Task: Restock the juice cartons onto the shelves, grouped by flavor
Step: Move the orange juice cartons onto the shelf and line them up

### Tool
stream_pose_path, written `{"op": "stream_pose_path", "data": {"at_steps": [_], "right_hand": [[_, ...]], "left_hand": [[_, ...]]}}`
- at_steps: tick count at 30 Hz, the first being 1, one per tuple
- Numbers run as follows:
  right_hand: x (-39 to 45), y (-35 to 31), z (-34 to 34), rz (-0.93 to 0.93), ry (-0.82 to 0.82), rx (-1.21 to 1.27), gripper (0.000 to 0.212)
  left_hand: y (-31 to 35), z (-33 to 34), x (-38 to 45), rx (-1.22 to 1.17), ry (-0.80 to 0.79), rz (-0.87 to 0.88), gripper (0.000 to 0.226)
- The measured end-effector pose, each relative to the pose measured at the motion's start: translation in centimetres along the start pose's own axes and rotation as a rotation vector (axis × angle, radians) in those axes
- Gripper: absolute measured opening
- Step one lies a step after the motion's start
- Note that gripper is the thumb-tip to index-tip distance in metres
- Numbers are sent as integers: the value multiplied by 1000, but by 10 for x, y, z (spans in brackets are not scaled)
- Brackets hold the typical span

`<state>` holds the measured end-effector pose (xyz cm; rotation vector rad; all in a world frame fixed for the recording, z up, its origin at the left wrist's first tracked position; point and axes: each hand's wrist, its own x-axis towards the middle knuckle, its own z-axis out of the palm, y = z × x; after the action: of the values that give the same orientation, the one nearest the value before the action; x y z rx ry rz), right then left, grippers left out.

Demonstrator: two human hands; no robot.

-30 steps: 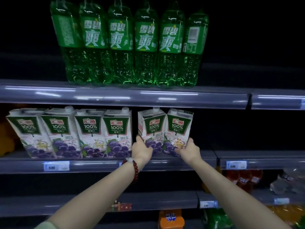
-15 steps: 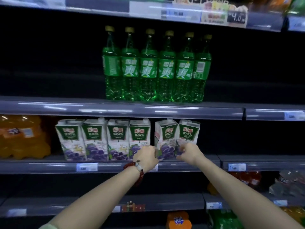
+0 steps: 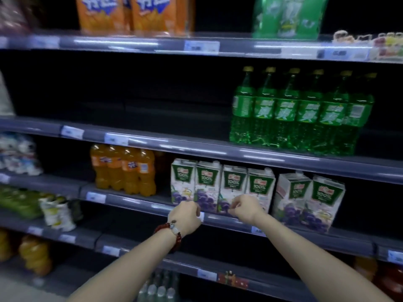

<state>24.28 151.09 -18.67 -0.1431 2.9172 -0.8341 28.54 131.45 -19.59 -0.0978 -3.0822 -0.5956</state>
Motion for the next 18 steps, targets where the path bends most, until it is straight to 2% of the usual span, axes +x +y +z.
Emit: {"op": "stream_pose_path", "data": {"at_steps": [8,12,18], "right_hand": [[13,-121,51,-196,-43,-41,15],[26,-185,70,-303,-98,-16,9],[57,-280,106,-438,-134,19,10]], "left_hand": [[-105,-71,-36,-5,154,-189,17],[-147,-108,-42,0,239,-261,17],[-217,-163,-51,-46,343,-393,18]]}}
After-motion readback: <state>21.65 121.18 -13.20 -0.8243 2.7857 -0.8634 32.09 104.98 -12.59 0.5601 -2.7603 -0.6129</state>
